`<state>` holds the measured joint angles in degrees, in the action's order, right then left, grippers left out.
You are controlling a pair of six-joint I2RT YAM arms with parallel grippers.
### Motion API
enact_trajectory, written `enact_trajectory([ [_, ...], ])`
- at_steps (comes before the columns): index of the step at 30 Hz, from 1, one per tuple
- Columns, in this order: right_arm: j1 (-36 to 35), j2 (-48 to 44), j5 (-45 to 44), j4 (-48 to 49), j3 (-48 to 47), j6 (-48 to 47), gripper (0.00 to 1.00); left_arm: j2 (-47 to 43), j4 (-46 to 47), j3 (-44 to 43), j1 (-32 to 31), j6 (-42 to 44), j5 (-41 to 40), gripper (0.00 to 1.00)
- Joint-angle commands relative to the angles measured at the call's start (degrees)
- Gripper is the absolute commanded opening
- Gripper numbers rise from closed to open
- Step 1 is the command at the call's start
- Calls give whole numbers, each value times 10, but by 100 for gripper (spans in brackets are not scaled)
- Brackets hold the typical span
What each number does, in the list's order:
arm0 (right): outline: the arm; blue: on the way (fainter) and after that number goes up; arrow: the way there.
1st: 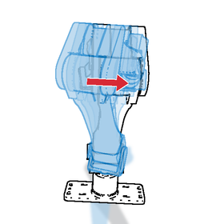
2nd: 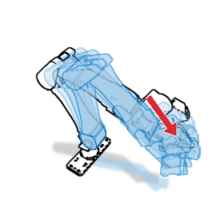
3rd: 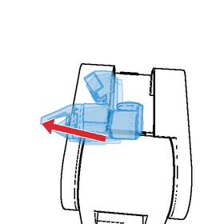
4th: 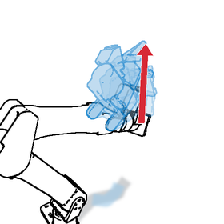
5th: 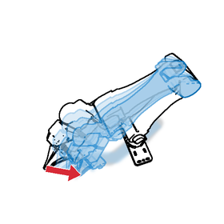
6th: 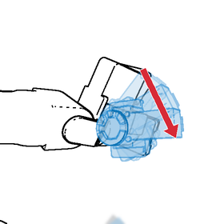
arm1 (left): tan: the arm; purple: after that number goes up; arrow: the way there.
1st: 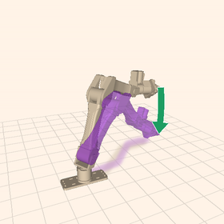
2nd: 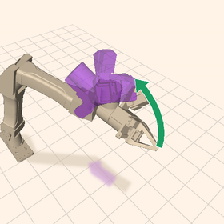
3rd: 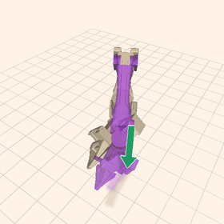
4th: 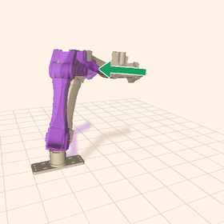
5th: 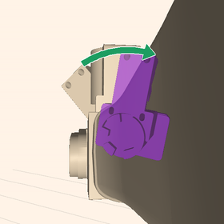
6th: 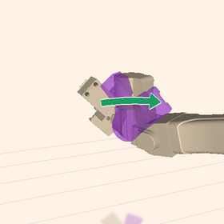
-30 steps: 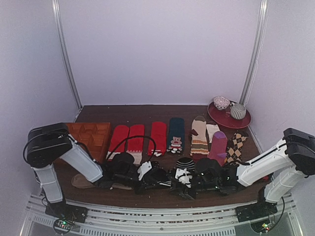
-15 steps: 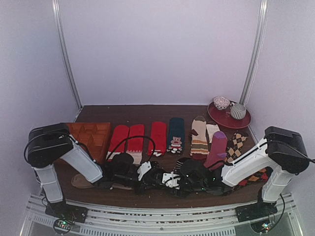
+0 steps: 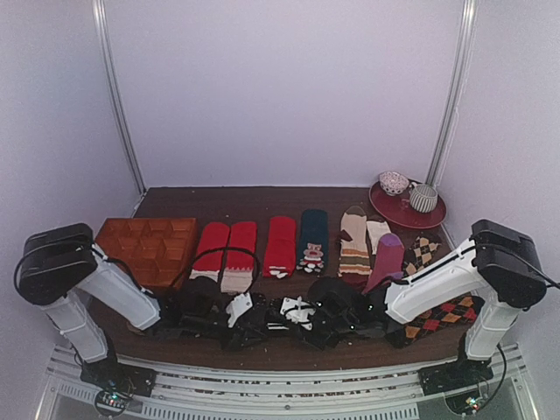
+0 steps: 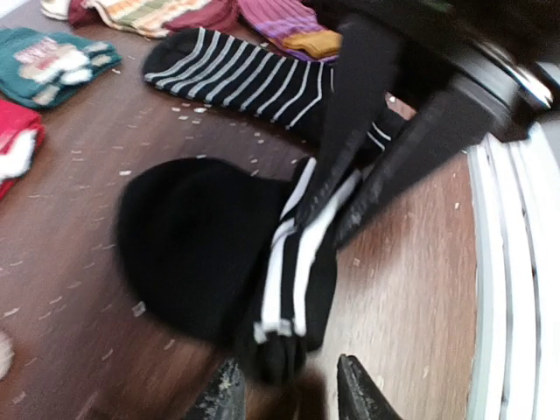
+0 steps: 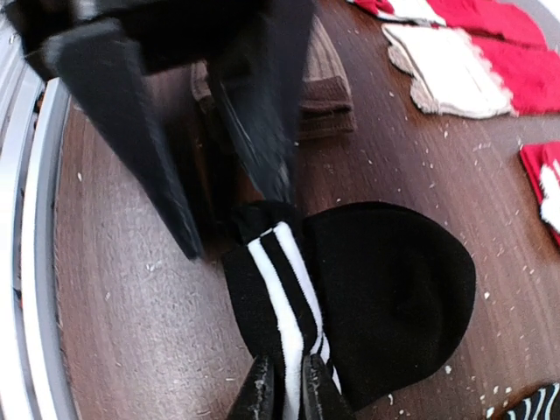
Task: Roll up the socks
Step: Roll the sock at the center of the board.
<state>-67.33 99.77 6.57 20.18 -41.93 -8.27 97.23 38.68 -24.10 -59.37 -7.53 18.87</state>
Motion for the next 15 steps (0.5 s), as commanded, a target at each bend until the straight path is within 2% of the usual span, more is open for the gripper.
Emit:
enact_trajectory([
  [1, 24, 10, 82, -174, -49, 94, 11, -94, -16, 25, -2, 74, -53, 37],
  [3, 37, 38, 115, -242, -84, 122, 11, -125, -10, 25, -3, 102, -56, 38],
  [6, 59, 69, 170, -289, -115, 161, 12, -135, -14, 10, -4, 140, -51, 40],
  [15, 102, 90, 281, -295, -122, 205, 13, -43, 44, -17, -9, 179, -38, 42],
])
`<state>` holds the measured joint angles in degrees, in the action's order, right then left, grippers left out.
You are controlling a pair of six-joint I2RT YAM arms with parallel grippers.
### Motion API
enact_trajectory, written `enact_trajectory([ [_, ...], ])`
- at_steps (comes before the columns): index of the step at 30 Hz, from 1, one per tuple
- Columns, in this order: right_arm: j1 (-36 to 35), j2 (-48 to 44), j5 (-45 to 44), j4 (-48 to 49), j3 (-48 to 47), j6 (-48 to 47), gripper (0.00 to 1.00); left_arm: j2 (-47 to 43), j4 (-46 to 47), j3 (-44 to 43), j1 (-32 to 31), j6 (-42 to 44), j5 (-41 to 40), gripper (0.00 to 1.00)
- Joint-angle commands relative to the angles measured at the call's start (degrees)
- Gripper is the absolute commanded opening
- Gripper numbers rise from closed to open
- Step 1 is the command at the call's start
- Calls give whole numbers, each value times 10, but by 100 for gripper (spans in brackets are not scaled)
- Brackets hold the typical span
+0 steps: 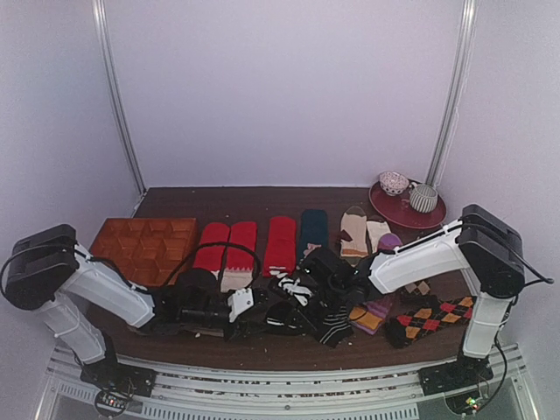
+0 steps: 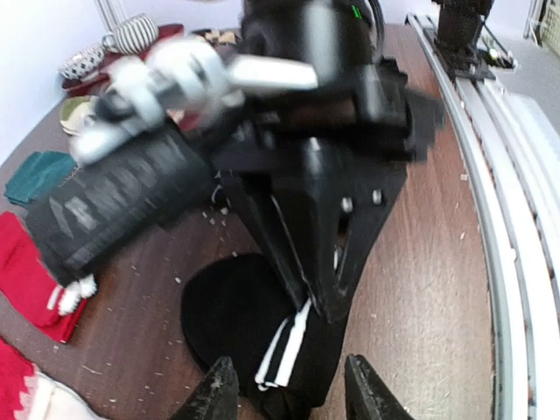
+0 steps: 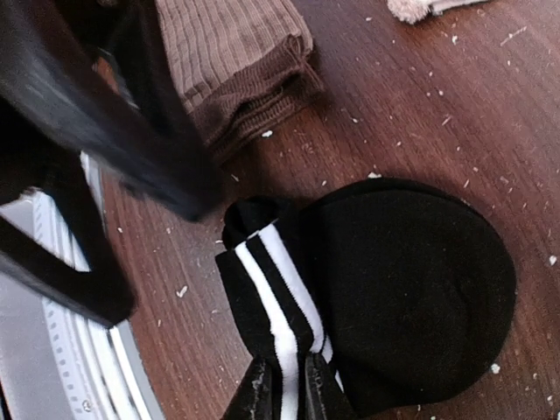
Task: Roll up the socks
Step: Roll the sock at the center of the board.
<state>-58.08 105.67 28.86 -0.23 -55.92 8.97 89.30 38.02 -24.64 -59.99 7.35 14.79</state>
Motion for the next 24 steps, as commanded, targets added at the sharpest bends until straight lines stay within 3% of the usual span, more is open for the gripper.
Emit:
enact_trajectory([
  [1, 10, 34, 63, -93, 17, 32, 13, 47, 56, -14, -4, 32, 1, 44],
  [12, 18, 54, 91, -123, 6, 17, 14, 124, 64, -55, -7, 51, 13, 47],
  [24, 26, 67, 102, -124, 10, 13, 15, 162, 58, -54, -7, 22, 50, 11],
])
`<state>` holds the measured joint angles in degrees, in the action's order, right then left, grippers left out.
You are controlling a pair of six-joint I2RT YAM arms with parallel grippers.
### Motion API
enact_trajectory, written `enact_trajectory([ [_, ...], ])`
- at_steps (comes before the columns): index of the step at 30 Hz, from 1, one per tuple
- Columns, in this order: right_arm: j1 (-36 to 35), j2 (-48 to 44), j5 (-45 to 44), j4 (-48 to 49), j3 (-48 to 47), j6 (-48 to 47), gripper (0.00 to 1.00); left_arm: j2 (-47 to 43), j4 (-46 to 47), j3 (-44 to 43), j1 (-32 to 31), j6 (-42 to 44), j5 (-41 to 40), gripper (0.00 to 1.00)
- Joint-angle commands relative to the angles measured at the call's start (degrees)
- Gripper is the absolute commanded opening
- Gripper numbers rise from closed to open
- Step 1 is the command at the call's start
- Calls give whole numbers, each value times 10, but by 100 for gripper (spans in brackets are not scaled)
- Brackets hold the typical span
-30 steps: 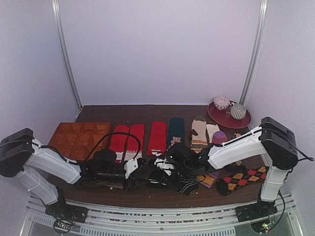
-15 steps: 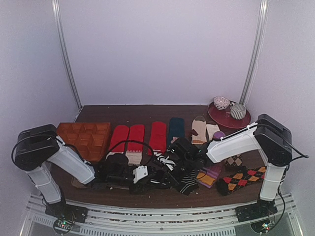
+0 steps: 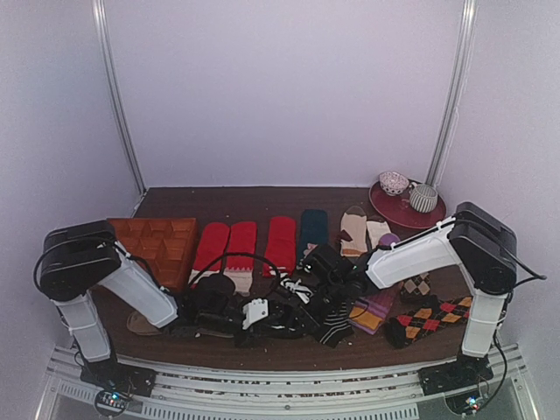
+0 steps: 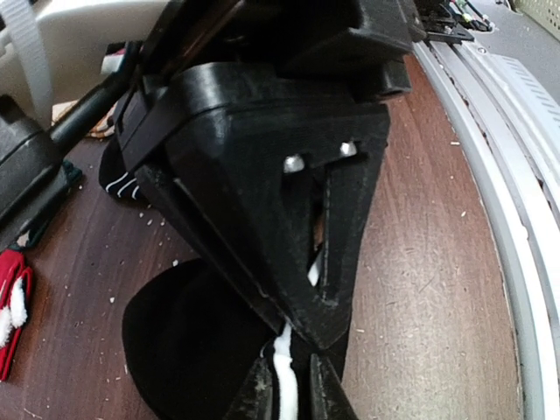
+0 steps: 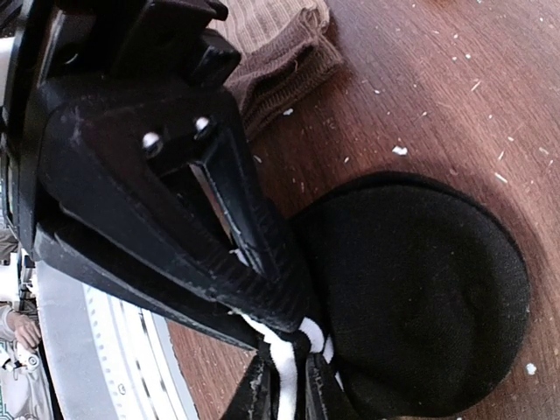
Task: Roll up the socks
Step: Roll the sock at the center of the board.
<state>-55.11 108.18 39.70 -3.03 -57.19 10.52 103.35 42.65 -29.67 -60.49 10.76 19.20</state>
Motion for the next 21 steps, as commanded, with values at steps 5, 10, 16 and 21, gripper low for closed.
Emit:
enact_trajectory([
  [5, -3, 40, 2, -79, 23, -1, 22, 40, -35, -21, -2, -43, -10, 0],
  [10, -2, 13, -27, -44, 29, -21, 32, 38, -100, -22, -1, -119, -34, 0],
  [16, -18, -139, -189, 160, 157, -57, 44, 47, -139, -5, 0, -202, -31, 0],
  [21, -82, -239, -335, 388, 292, -160, 47, 70, -151, -1, 10, -238, -3, 0],
])
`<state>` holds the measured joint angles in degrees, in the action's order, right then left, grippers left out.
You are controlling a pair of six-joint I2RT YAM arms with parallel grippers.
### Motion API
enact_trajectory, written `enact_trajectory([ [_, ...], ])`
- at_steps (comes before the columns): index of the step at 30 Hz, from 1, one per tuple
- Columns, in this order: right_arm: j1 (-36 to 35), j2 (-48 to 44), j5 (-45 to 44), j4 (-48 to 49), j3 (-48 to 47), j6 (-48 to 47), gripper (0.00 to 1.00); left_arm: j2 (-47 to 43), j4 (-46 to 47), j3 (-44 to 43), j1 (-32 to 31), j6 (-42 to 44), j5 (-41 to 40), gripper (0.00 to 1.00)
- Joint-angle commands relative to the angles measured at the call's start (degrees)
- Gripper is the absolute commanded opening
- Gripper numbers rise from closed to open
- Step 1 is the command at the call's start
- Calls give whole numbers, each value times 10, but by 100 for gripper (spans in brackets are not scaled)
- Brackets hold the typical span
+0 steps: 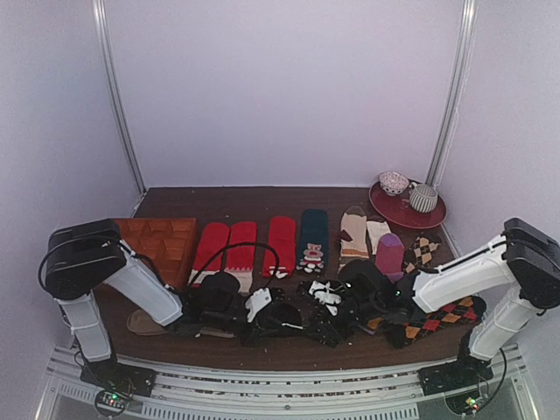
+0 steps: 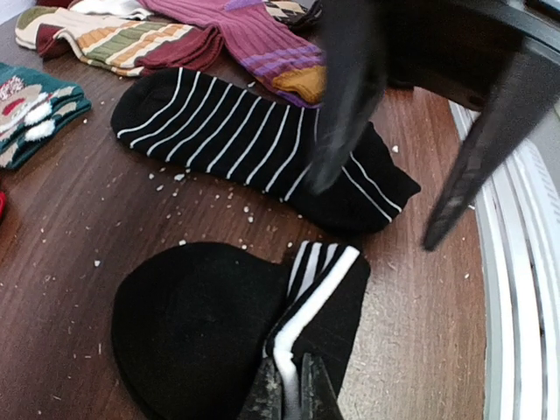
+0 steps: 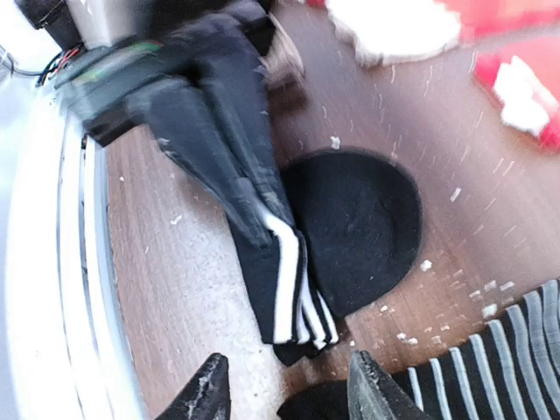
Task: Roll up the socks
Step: Roll the sock at the center of the board.
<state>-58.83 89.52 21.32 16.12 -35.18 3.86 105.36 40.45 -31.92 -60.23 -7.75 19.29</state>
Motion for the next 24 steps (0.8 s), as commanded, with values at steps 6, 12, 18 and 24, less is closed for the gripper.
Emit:
enact_trajectory([
  [6, -108, -32, -246, 205, 78, -212, 47, 65, -127, 27, 15, -66, 18, 0],
  [12, -148, 35, -303, 164, 25, -266, 46, 70, -125, 29, 17, -64, 26, 0],
  [18, -151, 76, -307, 138, 2, -269, 43, 70, -129, 28, 19, -58, 39, 0],
  [24, -151, 103, -336, 138, 3, -262, 40, 70, -130, 30, 21, -50, 53, 0],
])
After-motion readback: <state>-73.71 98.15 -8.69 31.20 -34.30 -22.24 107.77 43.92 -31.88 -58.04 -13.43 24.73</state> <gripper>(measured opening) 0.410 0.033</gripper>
